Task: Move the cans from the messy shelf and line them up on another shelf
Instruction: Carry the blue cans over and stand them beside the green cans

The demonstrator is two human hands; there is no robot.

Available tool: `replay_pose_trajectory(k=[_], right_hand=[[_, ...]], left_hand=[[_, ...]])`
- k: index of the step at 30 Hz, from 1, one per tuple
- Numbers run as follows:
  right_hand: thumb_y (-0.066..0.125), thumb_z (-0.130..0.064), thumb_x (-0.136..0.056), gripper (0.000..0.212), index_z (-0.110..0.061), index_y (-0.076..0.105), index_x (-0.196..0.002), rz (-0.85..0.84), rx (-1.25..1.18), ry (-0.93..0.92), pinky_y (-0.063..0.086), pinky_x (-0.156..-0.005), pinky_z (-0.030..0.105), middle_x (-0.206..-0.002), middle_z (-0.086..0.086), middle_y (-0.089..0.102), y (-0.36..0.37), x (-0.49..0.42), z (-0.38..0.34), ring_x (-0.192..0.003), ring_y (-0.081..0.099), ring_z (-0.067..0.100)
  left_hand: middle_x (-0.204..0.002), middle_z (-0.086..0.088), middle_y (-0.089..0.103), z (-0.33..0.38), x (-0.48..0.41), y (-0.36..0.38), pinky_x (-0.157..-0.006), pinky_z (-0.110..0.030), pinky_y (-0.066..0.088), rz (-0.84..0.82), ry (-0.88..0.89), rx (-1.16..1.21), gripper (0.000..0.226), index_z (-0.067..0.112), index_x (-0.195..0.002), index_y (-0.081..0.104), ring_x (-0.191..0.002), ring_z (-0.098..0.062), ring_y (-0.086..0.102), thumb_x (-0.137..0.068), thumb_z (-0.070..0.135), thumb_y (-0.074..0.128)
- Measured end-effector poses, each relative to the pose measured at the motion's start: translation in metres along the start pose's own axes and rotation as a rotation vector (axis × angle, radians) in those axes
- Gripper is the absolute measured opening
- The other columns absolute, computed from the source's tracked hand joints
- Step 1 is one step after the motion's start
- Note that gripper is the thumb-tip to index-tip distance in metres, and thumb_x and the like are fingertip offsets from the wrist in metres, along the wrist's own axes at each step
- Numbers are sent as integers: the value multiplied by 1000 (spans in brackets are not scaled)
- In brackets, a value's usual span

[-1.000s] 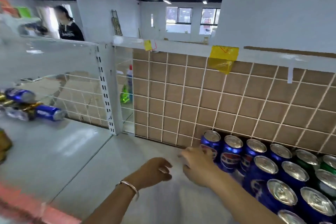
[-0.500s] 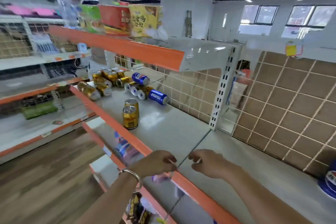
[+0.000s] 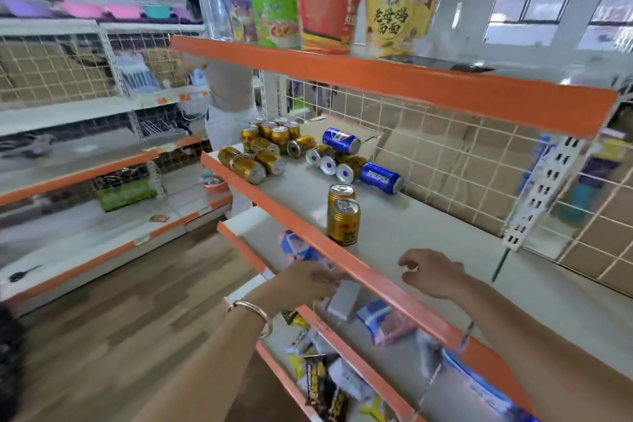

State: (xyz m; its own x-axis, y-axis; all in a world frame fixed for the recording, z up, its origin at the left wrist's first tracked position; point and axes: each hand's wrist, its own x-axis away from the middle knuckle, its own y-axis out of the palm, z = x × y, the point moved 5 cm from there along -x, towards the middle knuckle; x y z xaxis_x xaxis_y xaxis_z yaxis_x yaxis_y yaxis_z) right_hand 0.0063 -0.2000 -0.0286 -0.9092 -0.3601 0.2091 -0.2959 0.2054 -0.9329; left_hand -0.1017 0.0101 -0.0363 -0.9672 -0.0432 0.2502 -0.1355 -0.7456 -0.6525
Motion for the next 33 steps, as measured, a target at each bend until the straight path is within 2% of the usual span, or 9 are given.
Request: replay_pose_trajectory(k=[3, 6, 11, 15, 17, 21, 25, 30, 33], right_hand=[[55, -31, -89, 33, -30, 56, -122, 21, -22, 58, 32, -102, 36, -128, -9, 55, -2, -17, -5, -124, 47, 16], [53, -31, -89, 32, -31, 56, -121, 35, -33, 90, 31, -100, 36, -128, -9, 54, -7, -40, -8, -125, 46, 17], [55, -32, -86, 30, -33, 58, -116, 55, -29, 118, 36, -102, 38, -126, -8, 55, -24, -100, -20, -123, 47, 18], [57, -29, -85, 36, -26, 59, -121, 56, -15, 115, 39, -103, 38, -132, -1, 54, -32, -153, -23, -122, 49, 23], [54, -21, -89, 34, -19, 59, -122, 70, 23, 130, 40, -97, 29, -127, 5, 56, -41, -176, -25, -121, 50, 25], [56, -24, -86, 27, -17, 60, -111, 124, 33, 189, 44, -89, 32, -116, 9, 62, -51, -223, -24, -109, 57, 29], [55, -24, -90, 35, -14, 52, -123, 106, 15, 207, 42, -92, 32, -123, 9, 57, -50, -248, -47, -115, 54, 30], [56, -25, -92, 21, -22, 57, -113, 149, -75, 171, 35, -83, 24, -116, 2, 59, -48, -289, -60, -113, 56, 22], [57, -25, -90, 55, -16, 37, -140, 72, -17, 361, 30, -106, 41, -146, 13, 36, -46, -303, -51, -136, 34, 35]], left_hand=[[-79, 10, 59, -11, -11, -16, -63, -4, 40, 4, -20, 112, 25, 16, -107, 65, -69, 1, 52, -83, 21, 62], [-94, -1, 64, -17, -31, -26, -76, -18, 44, -7, -1, 127, 34, 12, -108, 64, -83, -10, 57, -78, 28, 66], [-86, -1, 64, -19, -82, -61, -54, -5, 41, -13, 54, 110, 24, 4, -112, 62, -60, 6, 57, -88, 10, 59], [-89, -5, 66, -22, -133, -99, -57, -13, 43, -15, 61, 107, 22, 14, -108, 64, -77, -11, 61, -87, 18, 61], [-88, -4, 67, -22, -159, -114, -55, -11, 43, -29, 78, 95, 18, 17, -104, 65, -75, -9, 61, -86, 19, 63], [-73, -3, 67, -34, -202, -144, -50, -12, 42, -28, 67, 190, 17, 17, -83, 61, -66, -11, 61, -87, 2, 55], [-91, -8, 64, -43, -241, -165, -47, -6, 42, -38, 87, 134, 19, 8, -105, 65, -72, -11, 58, -87, 12, 61], [-110, -11, 64, -28, -293, -193, -62, -15, 46, -101, 233, -4, 31, 7, -118, 60, -91, -17, 59, -88, 15, 61], [-114, -14, 63, -20, -323, -213, -81, -30, 51, -84, 335, -67, 33, 6, -116, 62, -101, -28, 61, -84, 13, 66]])
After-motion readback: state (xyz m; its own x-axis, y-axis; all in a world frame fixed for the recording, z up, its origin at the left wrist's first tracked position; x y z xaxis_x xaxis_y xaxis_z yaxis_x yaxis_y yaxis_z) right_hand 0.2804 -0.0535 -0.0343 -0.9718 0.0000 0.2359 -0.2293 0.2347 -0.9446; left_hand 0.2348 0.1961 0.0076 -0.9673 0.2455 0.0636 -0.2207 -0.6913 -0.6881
